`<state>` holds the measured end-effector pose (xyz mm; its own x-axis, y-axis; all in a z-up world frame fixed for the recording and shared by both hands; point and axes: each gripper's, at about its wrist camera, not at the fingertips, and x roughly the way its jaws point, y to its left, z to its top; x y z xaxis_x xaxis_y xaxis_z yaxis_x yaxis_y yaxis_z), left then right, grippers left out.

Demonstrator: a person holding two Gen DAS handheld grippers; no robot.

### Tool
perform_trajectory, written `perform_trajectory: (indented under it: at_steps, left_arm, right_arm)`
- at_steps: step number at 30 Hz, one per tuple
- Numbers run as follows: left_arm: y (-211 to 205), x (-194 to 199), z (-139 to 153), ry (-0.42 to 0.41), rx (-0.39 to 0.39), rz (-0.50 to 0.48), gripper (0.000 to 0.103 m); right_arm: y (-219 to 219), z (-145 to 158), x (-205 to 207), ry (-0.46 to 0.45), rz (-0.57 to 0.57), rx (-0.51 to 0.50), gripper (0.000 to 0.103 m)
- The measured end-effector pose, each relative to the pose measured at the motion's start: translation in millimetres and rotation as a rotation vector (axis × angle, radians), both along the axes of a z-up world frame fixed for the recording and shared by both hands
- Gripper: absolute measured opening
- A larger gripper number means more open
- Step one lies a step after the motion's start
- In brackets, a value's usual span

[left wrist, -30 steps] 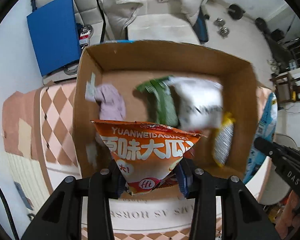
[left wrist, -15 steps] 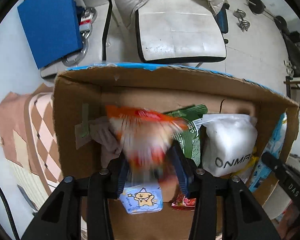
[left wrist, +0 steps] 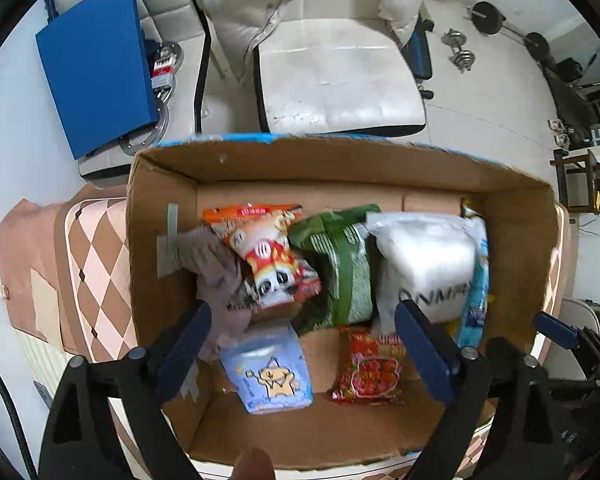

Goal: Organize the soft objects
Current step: 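Open both tools to release the bag and tube, then raise them from the box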

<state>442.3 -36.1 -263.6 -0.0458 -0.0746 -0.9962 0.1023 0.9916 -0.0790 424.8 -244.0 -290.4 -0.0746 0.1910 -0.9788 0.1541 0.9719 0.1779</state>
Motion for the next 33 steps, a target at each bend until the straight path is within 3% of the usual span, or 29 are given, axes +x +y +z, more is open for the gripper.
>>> perform_trajectory:
  at_steps: [2, 7, 16, 19, 28, 33]
  left_arm:
    - [-1, -14, 4, -0.014, -0.013, -0.011, 0.095]
    - [4, -55, 8, -0.053, -0.005, 0.005, 0.097]
    - [14, -104, 24, -0.100, 0.009, 0.035, 0.097]
    - [15, -117, 43, -0.153, 0.027, 0.037, 0.097]
    - [20, -185, 114, -0.355, 0.052, 0.062, 0.097]
    - [19, -233, 152, -0.438, 0.047, 0.062, 0.097]
  right_arm:
    - [9, 8, -10, -0.029, 0.048, -0.033, 0.102]
    - [26, 24, -45, -0.110, 0.097, -0.134, 0.103]
    - [30, 30, -88, -0.132, 0.100, -0.154, 0.103]
    - [29, 38, -100, -0.154, 0.095, -0.157, 0.103]
    - [24, 116, -154, -0.317, 0.088, -0.188, 0.103]
    - [23, 165, -205, -0.412, 0.075, -0.201, 0.103]
